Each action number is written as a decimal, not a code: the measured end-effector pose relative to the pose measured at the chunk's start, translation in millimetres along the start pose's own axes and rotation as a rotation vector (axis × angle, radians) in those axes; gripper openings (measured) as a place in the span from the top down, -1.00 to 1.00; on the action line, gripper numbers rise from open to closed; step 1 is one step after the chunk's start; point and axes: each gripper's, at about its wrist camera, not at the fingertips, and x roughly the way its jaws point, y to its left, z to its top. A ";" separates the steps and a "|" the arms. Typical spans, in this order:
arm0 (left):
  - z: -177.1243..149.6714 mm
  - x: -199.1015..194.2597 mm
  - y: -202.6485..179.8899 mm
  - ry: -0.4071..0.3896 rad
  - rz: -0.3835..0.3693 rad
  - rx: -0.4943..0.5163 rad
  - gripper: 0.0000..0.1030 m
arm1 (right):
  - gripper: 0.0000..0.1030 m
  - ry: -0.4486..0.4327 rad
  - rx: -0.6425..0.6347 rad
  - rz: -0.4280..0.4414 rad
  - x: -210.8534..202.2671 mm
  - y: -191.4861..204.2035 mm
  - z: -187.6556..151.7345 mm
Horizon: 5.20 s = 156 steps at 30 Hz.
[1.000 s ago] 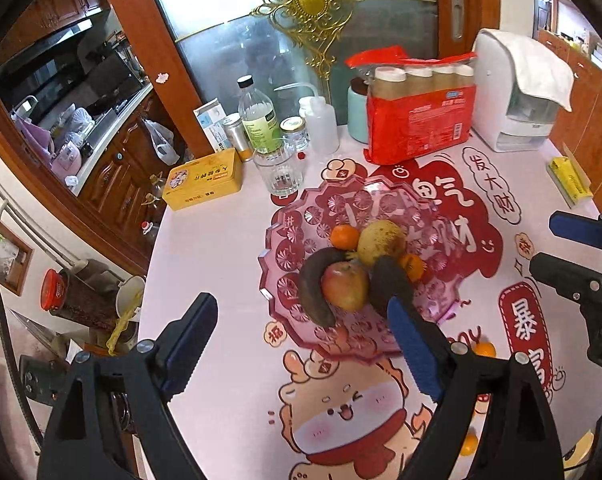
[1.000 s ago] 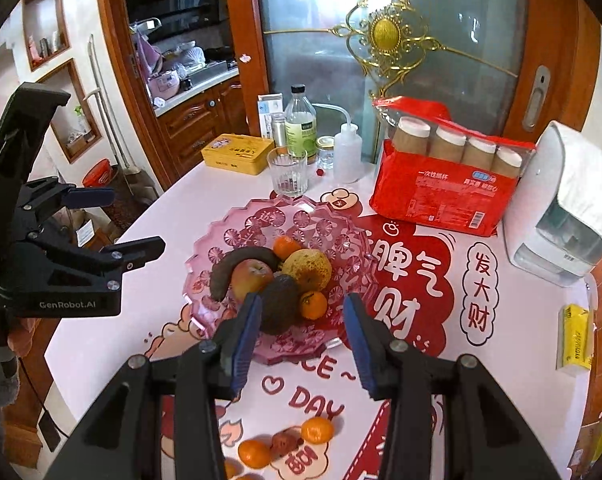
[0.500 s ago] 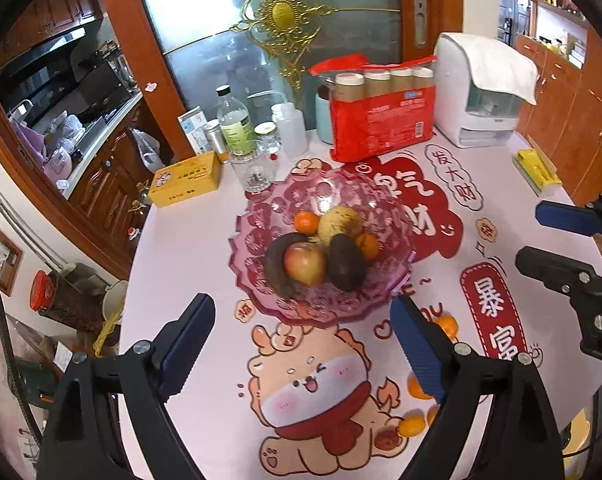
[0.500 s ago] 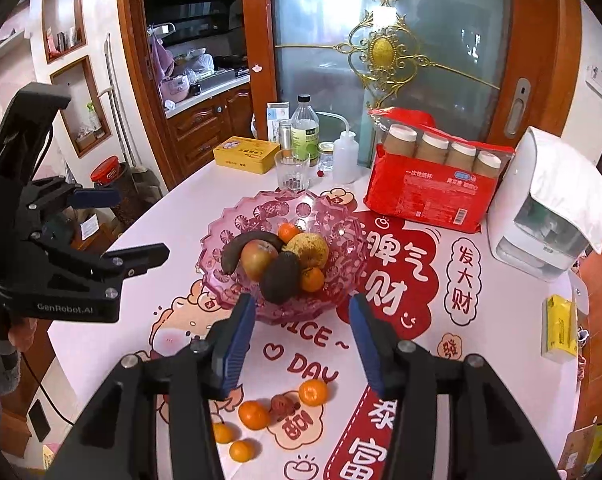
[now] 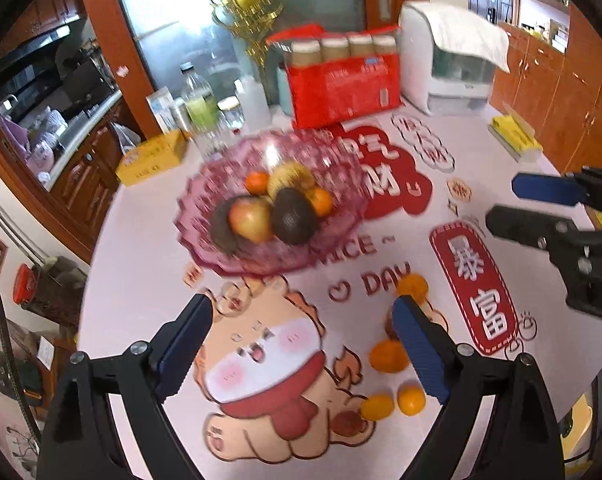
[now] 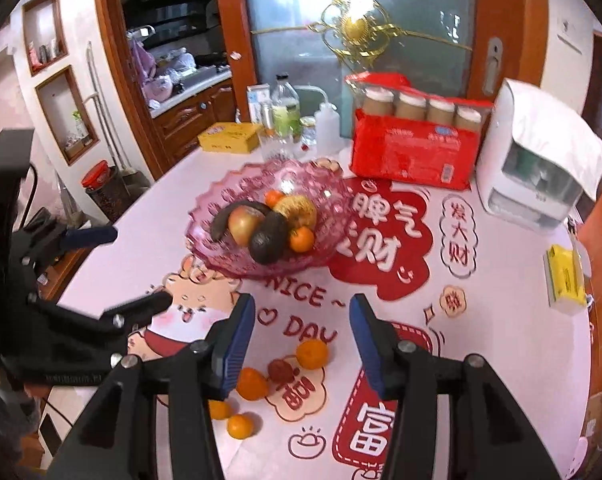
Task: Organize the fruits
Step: 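Grasp a mandarin with the left tool while the right tool grasps another mandarin, then lift and carry both mandarins with both tools over the pink bowl, then open both tools to release the mandarins into the bowl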
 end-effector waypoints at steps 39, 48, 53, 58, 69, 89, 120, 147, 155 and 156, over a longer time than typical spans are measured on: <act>-64.7 136.4 -51.0 0.262 -0.339 -0.127 0.15 | 0.04 0.263 0.198 0.068 150.5 -28.8 -66.2; -66.4 136.3 -20.5 0.247 -0.288 -0.189 0.17 | 0.18 0.294 0.203 0.090 171.5 -27.5 -66.6; -67.8 140.8 -3.7 0.253 -0.303 -0.259 0.17 | 0.20 0.279 0.194 0.092 171.9 -26.3 -67.0; -66.2 140.3 -10.1 0.242 -0.269 -0.226 0.17 | 0.21 0.274 0.177 0.076 169.4 -23.4 -69.6; -61.4 149.4 -18.2 0.262 -0.255 -0.230 0.14 | 0.21 0.278 0.203 0.078 160.3 -28.0 -78.4; -62.3 93.0 4.7 0.199 -0.130 -0.213 0.19 | 0.22 0.196 0.156 0.081 103.0 -12.2 -80.3; 126.7 -125.0 97.7 -0.290 0.239 -0.023 0.18 | 0.22 -0.240 -0.141 0.042 -63.4 31.8 136.0; 149.4 182.6 128.4 0.116 0.093 -0.068 0.18 | 0.22 0.124 -0.017 -0.031 198.1 -10.7 134.5; 141.0 214.5 126.5 0.165 0.078 -0.057 0.17 | 0.20 0.188 -0.029 -0.026 229.4 -7.6 119.5; 140.3 216.2 126.0 0.168 0.077 -0.056 0.17 | 0.20 0.190 -0.033 -0.025 230.6 -6.4 118.4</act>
